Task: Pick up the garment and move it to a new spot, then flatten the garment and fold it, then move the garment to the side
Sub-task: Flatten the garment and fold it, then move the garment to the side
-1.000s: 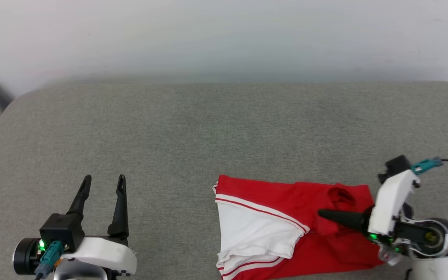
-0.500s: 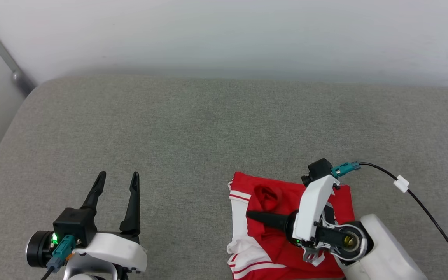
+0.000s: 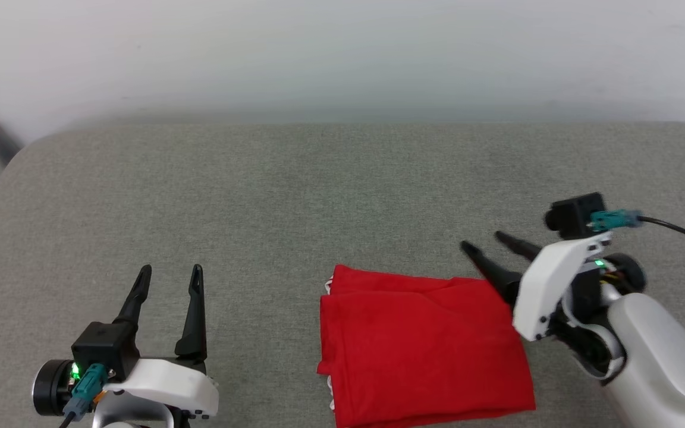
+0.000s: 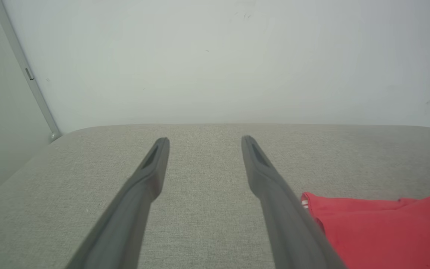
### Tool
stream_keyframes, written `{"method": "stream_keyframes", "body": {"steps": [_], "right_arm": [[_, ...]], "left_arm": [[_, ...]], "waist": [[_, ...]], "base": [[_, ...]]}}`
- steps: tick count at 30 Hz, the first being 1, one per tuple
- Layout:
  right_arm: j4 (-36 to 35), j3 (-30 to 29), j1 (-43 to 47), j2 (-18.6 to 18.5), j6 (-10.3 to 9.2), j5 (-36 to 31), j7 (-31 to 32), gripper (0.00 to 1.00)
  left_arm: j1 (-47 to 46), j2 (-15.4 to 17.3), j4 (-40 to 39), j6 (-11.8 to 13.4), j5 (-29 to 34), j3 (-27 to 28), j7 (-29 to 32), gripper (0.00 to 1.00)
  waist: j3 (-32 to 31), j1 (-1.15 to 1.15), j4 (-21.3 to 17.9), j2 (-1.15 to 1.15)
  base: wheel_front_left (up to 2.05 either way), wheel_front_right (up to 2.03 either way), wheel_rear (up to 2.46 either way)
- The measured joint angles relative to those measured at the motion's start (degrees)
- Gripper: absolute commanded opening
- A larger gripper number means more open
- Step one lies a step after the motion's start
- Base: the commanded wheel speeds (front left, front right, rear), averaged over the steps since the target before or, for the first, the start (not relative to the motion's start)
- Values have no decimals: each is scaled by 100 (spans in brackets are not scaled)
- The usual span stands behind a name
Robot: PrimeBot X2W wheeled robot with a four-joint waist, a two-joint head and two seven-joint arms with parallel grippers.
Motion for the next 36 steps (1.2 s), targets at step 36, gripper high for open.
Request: {"method": "stream_keyframes", "body": {"steps": [36], "right_arm": [[-2915, -2650, 2976, 379, 1, -2609, -1785, 100]], "left_arm": [[688, -33, 162, 215, -301, 272, -230, 100]], "waist": [[-427, 0, -468, 0]], "base": [[0, 0, 0]]}}
